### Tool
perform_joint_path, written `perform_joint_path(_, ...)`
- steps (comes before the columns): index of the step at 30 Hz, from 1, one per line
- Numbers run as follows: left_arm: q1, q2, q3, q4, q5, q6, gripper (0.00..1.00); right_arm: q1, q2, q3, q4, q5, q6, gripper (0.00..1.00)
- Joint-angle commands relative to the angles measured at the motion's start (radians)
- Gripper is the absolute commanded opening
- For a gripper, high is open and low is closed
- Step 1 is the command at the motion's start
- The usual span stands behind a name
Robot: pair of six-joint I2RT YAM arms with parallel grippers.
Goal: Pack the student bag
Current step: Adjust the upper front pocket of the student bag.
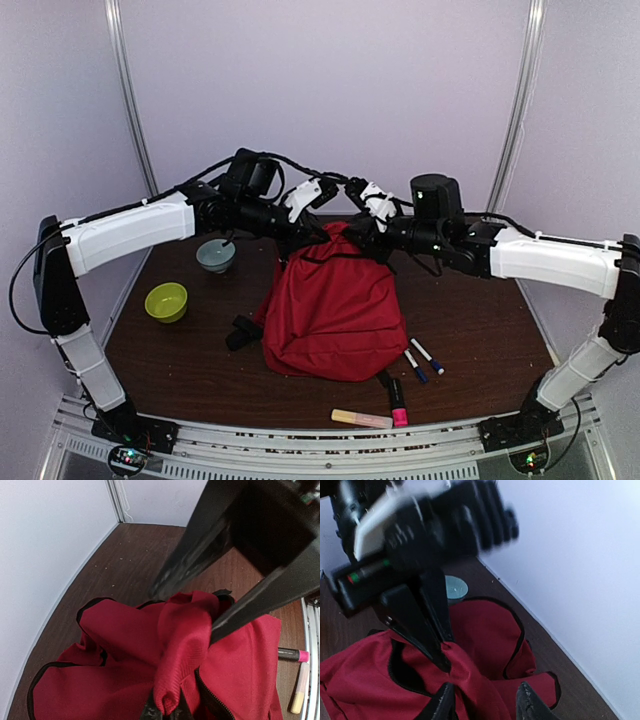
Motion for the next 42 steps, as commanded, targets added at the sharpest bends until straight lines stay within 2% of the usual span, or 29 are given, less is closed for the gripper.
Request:
perform_joint_path(1,0.012,-0.037,-0.040,0.135,-0.052,-0.015,0.00,0.010,-0.151,0.012,0.043,-0.086,-0.011,0.52)
perform_joint_path(3,0.012,-0.054,-0.058,0.181,-0.070,-0.026,0.00,0.010,-0.172,-0.018,0.023,-0.193,-0.013,0.62)
perform_joint_path(7,0.013,-0.063,-0.057,0.225,-0.037,-0.048,0.00,0.028,-0.164,-0.064,0.004,-0.302,-0.048,0.67)
perform_joint_path(11,0.012,-0.067,-0.055,0.240,0.000,-0.070,0.00,0.053,-0.117,-0.048,-0.077,-0.291,-0.147,0.68)
perform_joint_path(18,0.012,-0.083,-0.049,0.240,0.032,-0.081,0.00,0.059,-0.025,-0.061,-0.031,-0.264,-0.322,0.70)
perform_joint_path(24,0.011,-0.086,-0.034,0.223,0.061,-0.074,0.00,0.053,0.103,0.070,-0.157,-0.171,-0.467,0.72)
perform_joint_path(29,0.013,-0.090,-0.031,0.217,0.090,-0.056,0.00,0.053,0.167,0.140,-0.235,-0.137,-0.512,0.71)
perform_joint_path(32,0.014,-0.082,-0.015,0.204,0.042,-0.048,0.00,0.060,0.204,0.196,-0.340,-0.140,-0.506,0.63)
perform_joint_path(37,0.030,-0.049,0.036,0.106,-0.118,-0.049,0.00,0.078,0.128,0.146,-0.392,-0.204,-0.431,0.13)
perform_joint_path(38,0.034,-0.048,0.034,0.102,-0.141,-0.056,0.00,0.086,0.106,0.131,-0.393,-0.205,-0.424,0.05)
perform_joint_path(39,0.038,-0.049,0.031,0.102,-0.168,-0.065,0.00,0.095,0.086,0.122,-0.403,-0.197,-0.420,0.01)
perform_joint_path(42,0.051,-0.050,0.021,0.098,-0.287,-0.103,0.00,0.116,0.015,0.095,-0.398,-0.176,-0.404,0.00)
